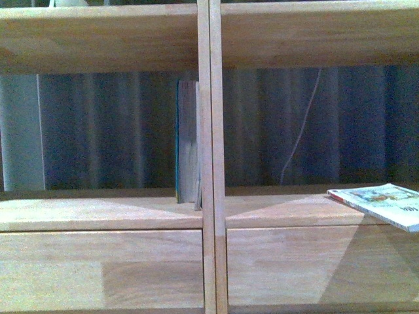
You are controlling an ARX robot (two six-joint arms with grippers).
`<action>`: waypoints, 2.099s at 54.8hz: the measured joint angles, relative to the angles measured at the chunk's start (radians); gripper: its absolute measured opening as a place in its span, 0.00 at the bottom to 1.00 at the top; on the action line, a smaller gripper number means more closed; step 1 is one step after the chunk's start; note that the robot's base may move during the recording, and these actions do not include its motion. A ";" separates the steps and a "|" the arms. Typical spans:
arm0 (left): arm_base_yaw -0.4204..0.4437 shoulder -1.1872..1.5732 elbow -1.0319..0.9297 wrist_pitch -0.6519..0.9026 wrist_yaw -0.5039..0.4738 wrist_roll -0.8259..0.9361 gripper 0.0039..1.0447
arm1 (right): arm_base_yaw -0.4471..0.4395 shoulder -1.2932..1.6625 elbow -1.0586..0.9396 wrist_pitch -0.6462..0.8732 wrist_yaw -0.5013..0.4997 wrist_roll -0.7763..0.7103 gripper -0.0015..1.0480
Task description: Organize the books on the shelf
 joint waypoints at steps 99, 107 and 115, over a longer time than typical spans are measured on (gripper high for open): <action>0.000 0.000 0.000 0.000 0.000 0.000 0.93 | -0.067 1.660 1.088 0.082 0.132 1.508 0.93; 0.000 0.000 0.000 0.000 0.000 0.000 0.93 | -0.081 1.714 1.139 0.085 0.134 1.538 0.93; 0.000 0.000 0.000 0.000 0.000 0.000 0.93 | -0.086 1.754 1.164 0.092 0.135 1.557 0.93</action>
